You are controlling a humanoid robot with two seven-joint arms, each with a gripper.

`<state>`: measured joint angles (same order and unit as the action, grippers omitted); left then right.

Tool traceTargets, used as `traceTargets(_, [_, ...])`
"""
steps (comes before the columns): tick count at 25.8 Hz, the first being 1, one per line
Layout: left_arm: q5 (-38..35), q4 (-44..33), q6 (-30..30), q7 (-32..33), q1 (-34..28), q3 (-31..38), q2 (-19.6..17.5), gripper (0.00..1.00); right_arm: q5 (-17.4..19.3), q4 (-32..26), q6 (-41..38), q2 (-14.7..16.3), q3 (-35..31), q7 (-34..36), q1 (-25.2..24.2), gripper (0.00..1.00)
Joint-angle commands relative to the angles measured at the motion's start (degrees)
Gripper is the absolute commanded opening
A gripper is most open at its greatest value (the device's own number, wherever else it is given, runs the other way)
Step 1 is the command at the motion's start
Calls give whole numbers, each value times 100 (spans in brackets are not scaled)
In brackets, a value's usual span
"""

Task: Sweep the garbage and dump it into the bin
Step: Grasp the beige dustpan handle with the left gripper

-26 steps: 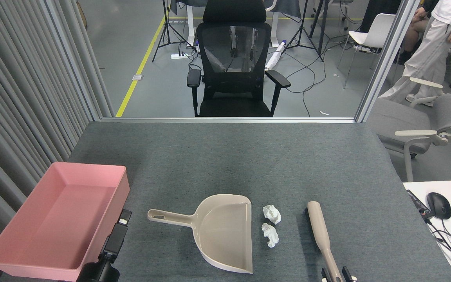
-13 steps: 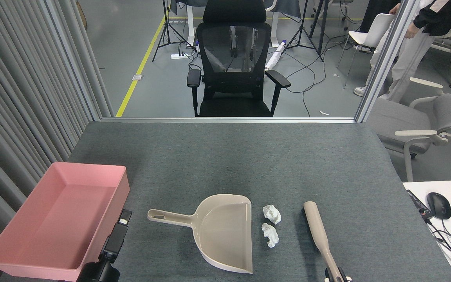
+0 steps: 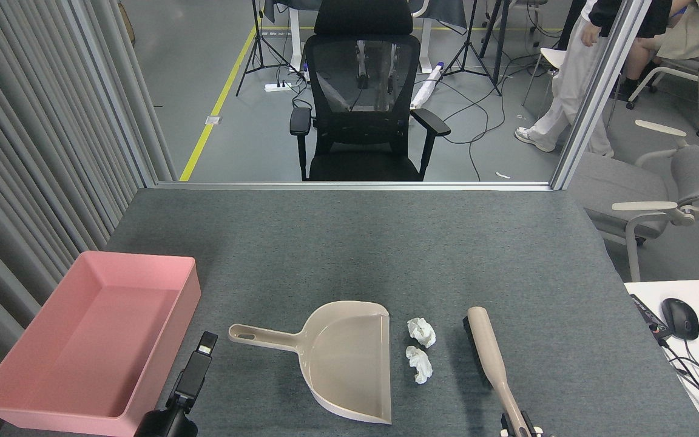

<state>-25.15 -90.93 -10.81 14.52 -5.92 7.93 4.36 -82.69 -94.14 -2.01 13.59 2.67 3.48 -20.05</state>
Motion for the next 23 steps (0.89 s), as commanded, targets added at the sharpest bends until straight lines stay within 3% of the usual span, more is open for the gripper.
traceTargets(1, [-7,216,-8,-20,30,-151,21,100,-2,-8,-71,-31,6,21,-34,4])
traceTargets(9, [-60,761,27,-151,522,-406,47,100,-2,-16,-124,-119,32,30,-104,4])
traceTargets(23, [-95,1297,-149,-275,671,-564,135,100,16,-16,-115,-128,-20,30,-95,4])
